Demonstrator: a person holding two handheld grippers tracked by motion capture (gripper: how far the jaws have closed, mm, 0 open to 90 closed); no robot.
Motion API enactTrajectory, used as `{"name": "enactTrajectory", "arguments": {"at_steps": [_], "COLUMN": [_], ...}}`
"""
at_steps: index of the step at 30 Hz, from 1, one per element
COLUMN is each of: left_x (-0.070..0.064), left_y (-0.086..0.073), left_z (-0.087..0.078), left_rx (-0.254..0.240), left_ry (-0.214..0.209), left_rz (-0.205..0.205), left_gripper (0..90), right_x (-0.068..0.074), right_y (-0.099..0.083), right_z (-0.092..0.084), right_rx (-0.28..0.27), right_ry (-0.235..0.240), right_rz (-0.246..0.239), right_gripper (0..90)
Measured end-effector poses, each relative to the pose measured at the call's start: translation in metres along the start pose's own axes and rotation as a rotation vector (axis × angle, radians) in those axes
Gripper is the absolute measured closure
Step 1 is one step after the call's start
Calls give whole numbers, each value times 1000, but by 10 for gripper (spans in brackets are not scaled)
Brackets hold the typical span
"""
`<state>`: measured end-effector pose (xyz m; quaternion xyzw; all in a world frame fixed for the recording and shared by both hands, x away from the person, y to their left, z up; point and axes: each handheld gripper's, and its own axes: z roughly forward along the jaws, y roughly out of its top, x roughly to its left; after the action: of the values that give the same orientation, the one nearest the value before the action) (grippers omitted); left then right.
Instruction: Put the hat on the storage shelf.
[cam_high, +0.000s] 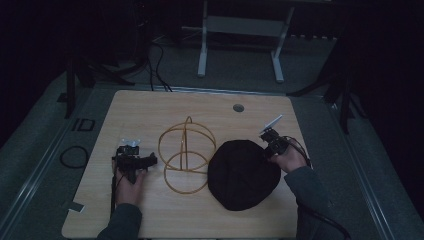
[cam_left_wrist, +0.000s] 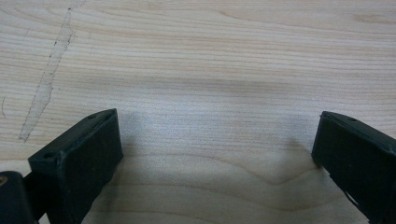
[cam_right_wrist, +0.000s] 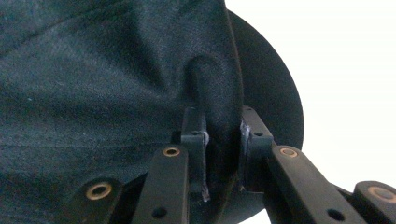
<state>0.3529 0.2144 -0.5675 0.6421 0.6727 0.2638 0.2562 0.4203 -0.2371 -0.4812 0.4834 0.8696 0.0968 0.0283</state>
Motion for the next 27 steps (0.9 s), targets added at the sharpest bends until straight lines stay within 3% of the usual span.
{"name": "enactTrajectory", "arguments": {"at_steps": [9, 18, 27], "left_x": [0, 0, 0], "left_y": [0, 0, 0], "left_z": [0, 0, 0], "left_rx": [0, -1, 0], "left_ry": [0, 0, 0], "left_rz": [-1, -1, 0], "left_gripper": [12, 12, 12], "right_x": [-7, -20, -32], "right_y": [5, 2, 2], "right_z": [-8, -17, -40], "right_rx": [52, 47, 11], "right_ry": [33, 96, 167], "right_rz": [-30, -9, 3], "right_gripper": [777, 780, 779]}}
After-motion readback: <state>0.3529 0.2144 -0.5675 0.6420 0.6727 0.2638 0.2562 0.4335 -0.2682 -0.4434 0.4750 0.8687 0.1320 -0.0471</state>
